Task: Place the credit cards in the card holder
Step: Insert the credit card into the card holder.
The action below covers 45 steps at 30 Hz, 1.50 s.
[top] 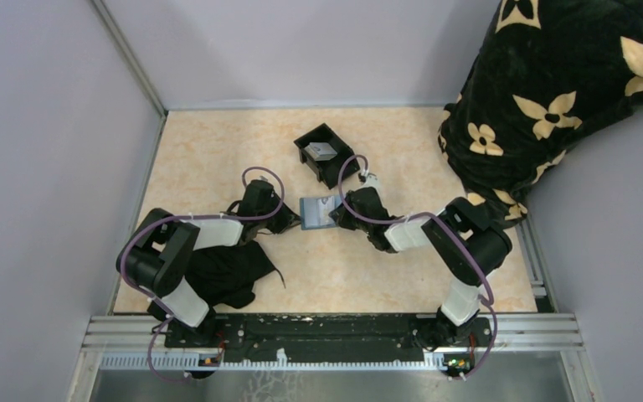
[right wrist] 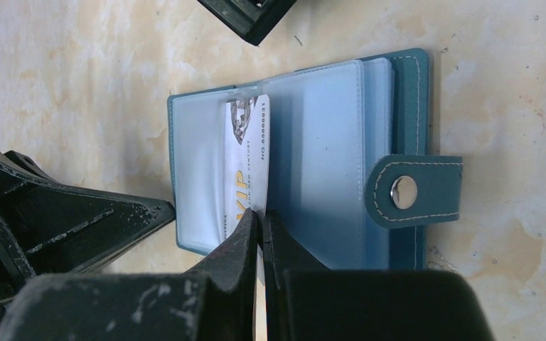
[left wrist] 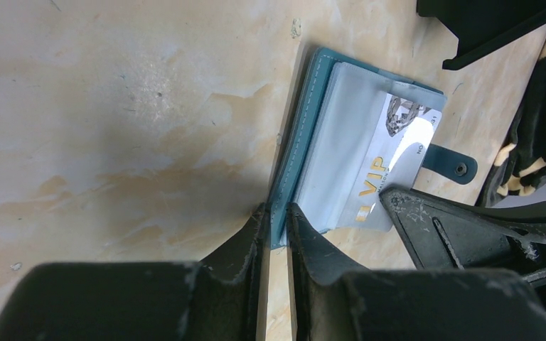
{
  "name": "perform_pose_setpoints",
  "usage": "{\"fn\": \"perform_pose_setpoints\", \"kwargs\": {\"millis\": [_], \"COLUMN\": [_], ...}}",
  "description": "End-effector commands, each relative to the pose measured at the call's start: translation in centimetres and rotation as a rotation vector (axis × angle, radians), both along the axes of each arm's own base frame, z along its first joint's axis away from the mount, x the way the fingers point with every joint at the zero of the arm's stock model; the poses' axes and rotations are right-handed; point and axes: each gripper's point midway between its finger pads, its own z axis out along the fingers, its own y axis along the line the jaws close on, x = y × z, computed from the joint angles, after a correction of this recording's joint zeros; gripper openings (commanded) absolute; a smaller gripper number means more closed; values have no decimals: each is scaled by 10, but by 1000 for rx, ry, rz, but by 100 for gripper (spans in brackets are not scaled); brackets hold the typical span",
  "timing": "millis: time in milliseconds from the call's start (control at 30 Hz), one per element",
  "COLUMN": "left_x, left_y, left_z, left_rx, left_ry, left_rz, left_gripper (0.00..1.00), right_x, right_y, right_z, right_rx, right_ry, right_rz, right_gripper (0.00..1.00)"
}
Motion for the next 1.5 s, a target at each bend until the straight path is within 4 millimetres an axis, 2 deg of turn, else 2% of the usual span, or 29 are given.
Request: {"fn": "perform_pose_setpoints", "kwargs": {"millis": [0, 367, 600, 667, 800, 900, 1467], "left_x": [-3, -3, -3, -3, -4, -4, -6], "left_y": [-8, -9, -8, -8, -7, -6, -2], "left_z": [-5, -7, -9, -9, -10, -10, -13], "left_rx": [2, -1, 3, 2, 8, 14, 33], "left_ry": [16, 19, 21, 21, 23, 20, 25], "left_rz": [-26, -28, -27, -26, -26, -26, -24], "left_gripper": [20, 20, 20, 20, 20, 20, 19], "right_x": [-11, -11, -16, -16, -13, -11, 9], "right_y": [0, 5, 3, 1, -3, -6, -21], "right_z": [-24, -31, -44, -45, -43, -40, -20], "right_rx": [-87, -90, -183, -211, -253, -275, -409], "right_ry": [56, 70, 89, 86, 73, 64, -8], "right_rz": [36, 57, 97, 99, 96, 89, 49], "right_gripper": [0, 0, 0, 6, 28, 36, 43]}}
